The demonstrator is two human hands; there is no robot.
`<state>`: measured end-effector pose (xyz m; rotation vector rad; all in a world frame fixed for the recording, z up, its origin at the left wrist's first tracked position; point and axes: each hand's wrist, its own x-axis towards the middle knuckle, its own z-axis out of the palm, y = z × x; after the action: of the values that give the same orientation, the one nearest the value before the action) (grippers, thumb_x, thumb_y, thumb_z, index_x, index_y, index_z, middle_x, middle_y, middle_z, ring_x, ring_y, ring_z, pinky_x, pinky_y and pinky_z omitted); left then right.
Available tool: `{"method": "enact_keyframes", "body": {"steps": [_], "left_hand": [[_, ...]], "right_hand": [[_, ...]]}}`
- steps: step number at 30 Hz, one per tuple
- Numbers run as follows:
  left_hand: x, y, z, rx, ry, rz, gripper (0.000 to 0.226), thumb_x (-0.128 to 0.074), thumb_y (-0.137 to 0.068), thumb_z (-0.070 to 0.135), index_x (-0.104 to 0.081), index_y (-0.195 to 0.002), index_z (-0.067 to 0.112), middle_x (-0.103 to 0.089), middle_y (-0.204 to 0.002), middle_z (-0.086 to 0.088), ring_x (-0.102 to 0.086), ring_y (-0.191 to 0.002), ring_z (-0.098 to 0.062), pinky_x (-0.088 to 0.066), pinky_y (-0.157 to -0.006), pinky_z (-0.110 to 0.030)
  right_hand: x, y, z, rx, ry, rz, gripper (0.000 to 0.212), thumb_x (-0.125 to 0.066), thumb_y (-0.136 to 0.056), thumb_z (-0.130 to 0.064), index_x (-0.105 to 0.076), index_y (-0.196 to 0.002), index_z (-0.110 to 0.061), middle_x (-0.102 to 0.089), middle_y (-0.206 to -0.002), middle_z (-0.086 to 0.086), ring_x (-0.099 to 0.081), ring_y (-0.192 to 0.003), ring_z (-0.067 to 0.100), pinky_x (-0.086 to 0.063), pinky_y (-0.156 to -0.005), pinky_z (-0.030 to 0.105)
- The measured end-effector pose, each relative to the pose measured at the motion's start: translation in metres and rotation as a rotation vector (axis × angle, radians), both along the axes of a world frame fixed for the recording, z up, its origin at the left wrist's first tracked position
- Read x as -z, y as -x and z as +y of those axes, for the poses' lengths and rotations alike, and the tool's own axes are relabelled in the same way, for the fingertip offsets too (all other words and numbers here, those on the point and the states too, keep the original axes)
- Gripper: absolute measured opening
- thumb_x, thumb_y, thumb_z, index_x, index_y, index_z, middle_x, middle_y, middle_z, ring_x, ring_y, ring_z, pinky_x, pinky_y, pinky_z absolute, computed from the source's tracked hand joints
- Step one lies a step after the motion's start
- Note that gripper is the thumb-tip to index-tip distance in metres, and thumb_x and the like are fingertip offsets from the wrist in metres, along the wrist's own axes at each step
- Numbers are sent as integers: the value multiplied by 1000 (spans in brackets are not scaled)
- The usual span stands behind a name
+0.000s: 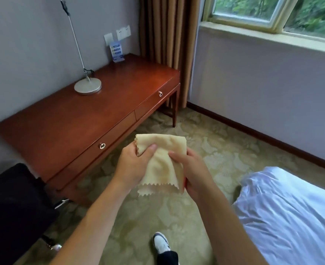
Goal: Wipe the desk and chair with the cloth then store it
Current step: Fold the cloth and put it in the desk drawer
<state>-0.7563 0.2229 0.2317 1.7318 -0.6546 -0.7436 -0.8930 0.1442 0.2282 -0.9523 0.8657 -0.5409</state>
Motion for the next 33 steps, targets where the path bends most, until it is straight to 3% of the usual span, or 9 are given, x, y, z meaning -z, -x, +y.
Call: {"method": "enact_keyframes", "body": {"steps": [3,10,14,22,26,27,29,31,33], "left_hand": [[14,-26,-47,-11,-31,37,5,-68,-93,26,-71,-94,22,-77,-84,4,-74,-81,-15,-60,-72,-34],[53,-79,-121,-121,-116,261,16,-63,-95,34,-72,-100,23,-77,-94,1,-73,-88,-20,-58,-81,-39],[107,-130,-152,-503,-76,588,32,-52,-100,38,-67,-110,12,-70,-93,-4,-61,-69,-16,-48,-63,-30],[184,-220,-179,-982,-167,691,33,-48,-100,30,-62,-126,16,-71,-115,-3,-66,-79,-16,-48,-61,-28],[232,-272,-177,-1152,-248,713,36,-52,-98,24,-61,-131,11,-70,-101,-6,-64,-78,-19,-45,-53,-29],[248,-283,-175,-1182,-286,738,38,-54,-98,25,-59,-132,10,-69,-106,-7,-68,-89,-22,-49,-56,-30],[276,-302,-171,-1238,-301,814,39,-50,-101,26,-51,-137,12,-62,-134,-9,-60,-123,-27,-56,-82,-36],[295,-317,-168,-1285,-280,861,43,-44,-104,21,-40,-146,15,-48,-148,-8,-49,-134,-27,-50,-100,-38],[310,-331,-165,-1273,-247,853,46,-45,-103,15,-37,-148,13,-43,-151,-9,-46,-135,-27,-48,-101,-38]], "right_hand": [[14,-26,-51,-46,-9,56,20,-57,-95,-7,-69,-111,-8,-75,-104,12,-72,-97,30,-55,-92,53],[46,-81,-152,-164,-122,132,22,-54,-95,-4,-68,-112,-7,-76,-102,11,-73,-94,29,-55,-89,51],[84,-133,-201,-262,-224,124,27,-53,-95,-1,-66,-118,-7,-74,-108,13,-70,-103,31,-54,-94,51],[124,-250,-261,-625,-316,108,27,-51,-96,-1,-66,-114,-12,-74,-110,10,-70,-103,26,-54,-93,47],[152,-288,-264,-702,-309,168,25,-49,-96,-1,-68,-107,-13,-75,-105,11,-69,-94,27,-48,-83,49],[163,-297,-263,-710,-324,185,25,-49,-96,-1,-67,-108,-12,-75,-105,12,-69,-95,27,-47,-83,48],[180,-308,-260,-719,-346,214,25,-48,-96,-3,-66,-111,-12,-75,-105,11,-70,-96,27,-48,-82,47],[196,-317,-257,-732,-343,240,24,-48,-97,-5,-66,-110,-13,-75,-102,9,-71,-92,25,-46,-82,50],[206,-323,-256,-715,-354,244,23,-47,-98,-5,-65,-109,-13,-76,-99,8,-71,-89,23,-46,-82,50]]}}
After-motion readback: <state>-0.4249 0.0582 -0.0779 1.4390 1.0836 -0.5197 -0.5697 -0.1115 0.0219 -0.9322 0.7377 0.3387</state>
